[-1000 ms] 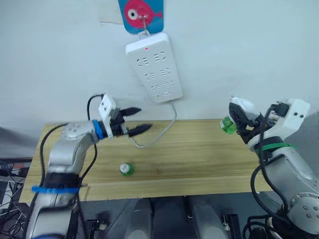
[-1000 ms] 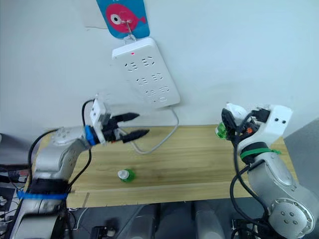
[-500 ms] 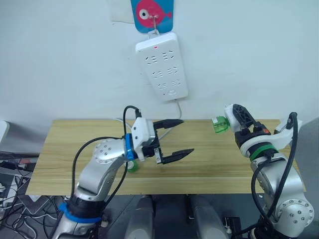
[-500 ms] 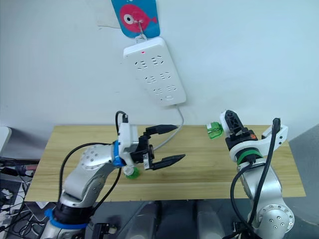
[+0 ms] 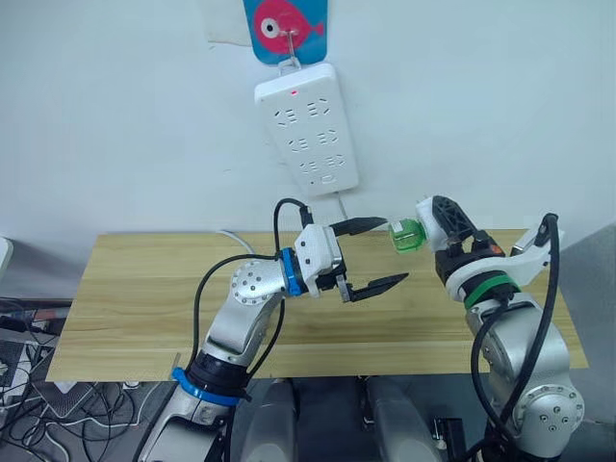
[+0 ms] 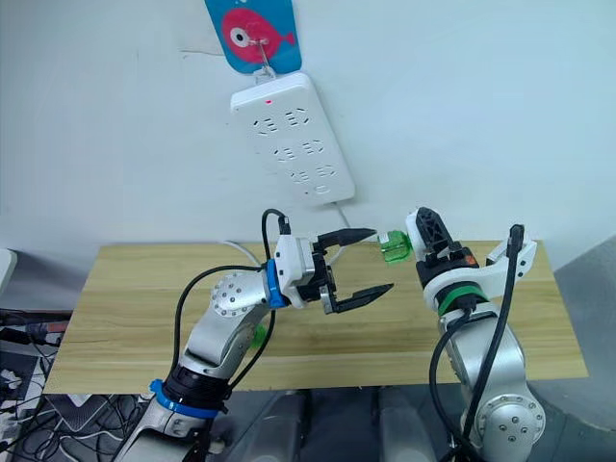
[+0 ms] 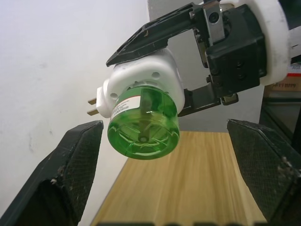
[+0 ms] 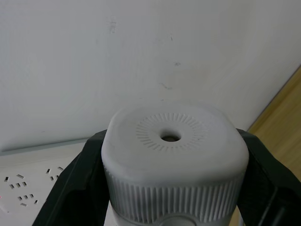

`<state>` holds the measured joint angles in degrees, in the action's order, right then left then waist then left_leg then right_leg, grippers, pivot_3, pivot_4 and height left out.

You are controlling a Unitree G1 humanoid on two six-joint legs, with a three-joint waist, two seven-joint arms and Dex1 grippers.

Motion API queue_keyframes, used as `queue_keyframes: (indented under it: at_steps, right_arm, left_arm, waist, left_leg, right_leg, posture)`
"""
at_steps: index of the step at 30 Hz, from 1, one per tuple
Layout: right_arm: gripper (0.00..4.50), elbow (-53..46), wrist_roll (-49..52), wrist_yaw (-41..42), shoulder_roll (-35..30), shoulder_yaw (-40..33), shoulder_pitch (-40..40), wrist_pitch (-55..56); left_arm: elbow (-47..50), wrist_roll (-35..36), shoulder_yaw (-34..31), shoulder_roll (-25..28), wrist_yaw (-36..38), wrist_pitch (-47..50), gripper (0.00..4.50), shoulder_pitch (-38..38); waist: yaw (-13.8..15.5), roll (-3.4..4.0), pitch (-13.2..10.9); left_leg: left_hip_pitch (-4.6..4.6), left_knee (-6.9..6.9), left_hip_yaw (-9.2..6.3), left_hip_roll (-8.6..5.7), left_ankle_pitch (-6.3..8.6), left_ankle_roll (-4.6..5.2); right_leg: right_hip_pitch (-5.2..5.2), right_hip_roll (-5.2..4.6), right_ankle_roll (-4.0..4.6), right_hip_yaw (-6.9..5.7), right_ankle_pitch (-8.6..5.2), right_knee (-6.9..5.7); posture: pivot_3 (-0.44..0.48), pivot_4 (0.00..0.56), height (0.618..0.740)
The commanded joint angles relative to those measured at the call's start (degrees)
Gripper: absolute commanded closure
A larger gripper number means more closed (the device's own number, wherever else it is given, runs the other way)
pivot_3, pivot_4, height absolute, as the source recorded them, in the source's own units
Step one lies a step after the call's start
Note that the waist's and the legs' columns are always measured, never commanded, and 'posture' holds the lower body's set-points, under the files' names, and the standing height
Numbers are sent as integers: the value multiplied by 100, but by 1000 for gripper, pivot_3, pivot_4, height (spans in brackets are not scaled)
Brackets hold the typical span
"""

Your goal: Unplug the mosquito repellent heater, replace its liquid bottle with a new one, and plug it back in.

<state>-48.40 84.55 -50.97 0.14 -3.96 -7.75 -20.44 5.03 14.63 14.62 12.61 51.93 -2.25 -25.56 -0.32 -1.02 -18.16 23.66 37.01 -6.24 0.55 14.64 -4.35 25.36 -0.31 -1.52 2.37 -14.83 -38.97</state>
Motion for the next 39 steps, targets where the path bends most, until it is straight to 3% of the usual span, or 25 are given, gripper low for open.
queue_keyframes:
  at_steps: [1,12,15,21,30,31,36,39]
  right_arm:
    - [1539,-379,36,-11,-90,200,20,164]
    - [1539,-403,35,-27,-326,496,173,410]
    - [1539,-397,62,-21,-369,497,199,483]
    - [1539,-388,99,-30,-383,537,181,634]
    - [1539,-380,121,-66,-437,573,139,686]
    - [1539,-380,125,-67,-443,574,137,690]
    - [1539,-379,133,-80,-459,574,133,736]
    - [1539,-378,145,-76,-474,573,128,753]
  left_arm:
    - [-88,-88,32,-100,-87,-254,16,-86]
    - [-319,-217,44,-261,-239,-539,16,-277]
    - [-326,-204,57,-242,-218,-527,634,-272]
    - [-334,-211,87,-166,-203,-455,2412,-189]
    - [-313,-222,102,-195,-283,-366,2412,-198]
    - [-305,-208,103,-187,-270,-362,1667,-189]
    - [-306,-295,152,-126,-306,-351,153,-172]
    - [-339,-293,149,-146,-319,-339,153,-204]
  waist:
    - [-1,0,2]
    - [-1,-3,5]
    - [-1,-3,5]
    - [-5,-3,5]
    - [-6,-4,5]
    - [-6,-3,5]
    - [-10,-4,5]
    - [-10,-3,5]
  left_leg:
    - [0,0,1,0,0,0]
    - [0,3,0,0,-5,-7]
    - [0,3,0,0,-5,-7]
    - [-1,5,0,0,-5,-6]
    - [-2,7,-1,1,-3,-1]
    - [-2,7,0,1,-4,-1]
    - [-3,7,-2,1,-4,1]
    - [-3,7,-1,1,-4,0]
  right_leg:
    - [0,0,0,1,0,0]
    - [-2,-1,1,1,1,-2]
    - [-1,-1,1,0,1,-3]
    - [-2,-1,2,0,2,-5]
    - [-3,-1,4,0,3,-7]
    - [-3,0,4,0,3,-7]
    - [-3,0,5,0,4,-9]
    - [-4,-1,5,1,4,-9]
  posture:
    - [108,275,740]
    - [107,274,740]
    - [109,285,740]
    - [109,285,740]
    - [109,295,740]
    - [109,295,740]
    - [109,295,740]
    - [109,295,740]
